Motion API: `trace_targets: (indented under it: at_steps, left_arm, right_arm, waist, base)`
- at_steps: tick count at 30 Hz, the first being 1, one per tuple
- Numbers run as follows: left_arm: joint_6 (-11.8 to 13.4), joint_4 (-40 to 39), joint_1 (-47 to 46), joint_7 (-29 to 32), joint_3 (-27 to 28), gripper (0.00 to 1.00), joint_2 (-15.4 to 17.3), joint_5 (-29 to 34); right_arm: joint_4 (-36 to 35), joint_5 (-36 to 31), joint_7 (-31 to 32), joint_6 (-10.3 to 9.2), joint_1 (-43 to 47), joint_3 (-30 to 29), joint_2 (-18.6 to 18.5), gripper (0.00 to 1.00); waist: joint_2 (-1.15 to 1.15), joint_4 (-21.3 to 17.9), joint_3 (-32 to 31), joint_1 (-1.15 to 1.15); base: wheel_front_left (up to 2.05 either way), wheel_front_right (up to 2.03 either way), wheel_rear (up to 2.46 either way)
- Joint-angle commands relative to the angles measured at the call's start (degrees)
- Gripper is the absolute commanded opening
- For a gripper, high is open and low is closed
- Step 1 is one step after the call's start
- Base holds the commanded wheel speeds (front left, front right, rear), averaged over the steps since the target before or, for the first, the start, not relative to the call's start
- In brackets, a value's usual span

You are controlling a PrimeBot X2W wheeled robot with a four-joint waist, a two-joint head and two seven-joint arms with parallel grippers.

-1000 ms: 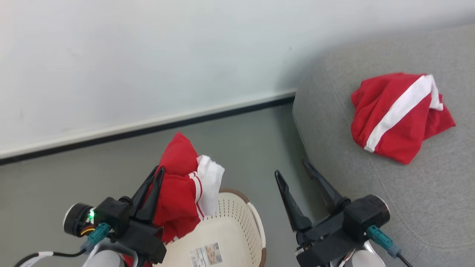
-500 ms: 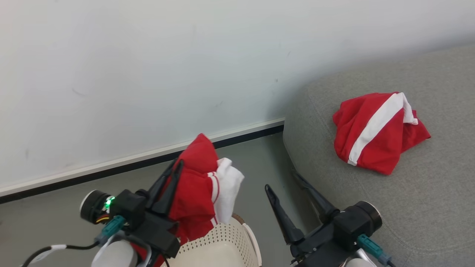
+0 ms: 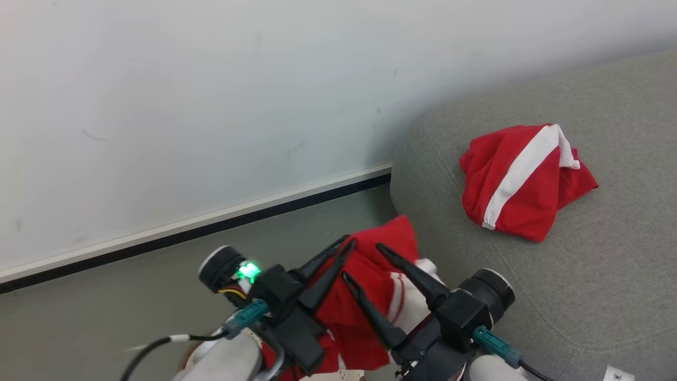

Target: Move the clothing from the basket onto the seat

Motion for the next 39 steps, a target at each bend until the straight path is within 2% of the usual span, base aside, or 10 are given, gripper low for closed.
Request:
trace_targets:
  at_steps: [1, 10, 20, 23, 29, 30, 31, 32, 39]
  left_arm:
    - [-0.23, -0.57, -0.71, 0.4, -0.9, 0.0, -0.58, 0.33]
    - [-0.5, -2.66, -1.48, 2.17, -3.78, 0.0, -2.05, 0.96]
    - [-0.59, -4.86, -3.19, 2.67, -4.93, 0.0, -1.71, 1.69]
    - [-0.57, -5.0, -3.38, 2.67, -5.1, 0.0, -1.65, 1.59]
    - [0.23, -3.18, -2.36, 2.61, -4.42, 0.0, -0.61, 0.88]
    - [0.52, -3.01, -2.26, 2.48, -4.26, 0.23, -0.41, 0.91]
    - [0.81, -2.93, -2.19, 2.2, -3.99, 0.54, -0.22, 1.01]
    - [1.33, -2.91, -2.16, 1.96, -3.65, 1.0, -0.08, 1.05]
    - [2.14, -2.63, -1.82, 2.65, -3.79, 1.0, 0.64, 1.13]
  right_arm:
    - [0.47, 0.42, -0.05, -0.01, -0.57, -0.09, -0.14, 1.0]
    - [3.67, 0.75, -0.05, -0.01, -0.58, -1.06, 0.75, 1.0]
    - [7.4, 0.75, -0.05, -0.01, -1.16, -1.84, 1.5, 1.0]
    - [7.72, 0.63, -0.05, -0.01, -1.49, -1.78, 1.52, 0.0]
    - [7.17, 0.52, -0.06, -0.01, -1.28, -2.39, 1.73, 0.0]
    - [7.08, 0.51, -0.06, -0.01, -1.15, -2.55, 1.75, 0.0]
    - [6.98, 0.51, -0.06, -0.01, -0.98, -2.83, 1.79, 0.0]
    - [6.92, 0.56, -0.06, -0.02, -0.77, -3.19, 1.82, 0.0]
    - [6.82, 1.56, -0.06, -0.01, -0.11, -5.53, 1.55, 0.0]
  waist:
    - [0.0, -0.32, 0.28, 0.0]
    - [0.0, -0.53, 0.43, 0.0]
    - [0.0, 0.0, 0.8, 0.0]
    - [0.0, 0.21, 0.99, 0.0]
    - [0.0, 0.15, 1.28, 0.0]
    - [0.0, 0.13, 1.32, 0.0]
    - [0.0, 0.09, 1.35, 0.0]
    - [0.0, 0.05, 1.39, 0.0]
    - [0.0, 0.22, 1.57, 0.0]
  base:
    - [0.0, 0.0, 0.0]
    - [0.0, 0.0, 0.0]
    - [0.0, 0.0, 0.0]
    - [0.0, 0.0, 0.0]
    - [0.0, 0.0, 0.0]
    - [0.0, 0.0, 0.0]
    - [0.0, 0.0, 0.0]
    - [0.0, 0.0, 0.0]
    - [0.0, 0.0, 0.0]
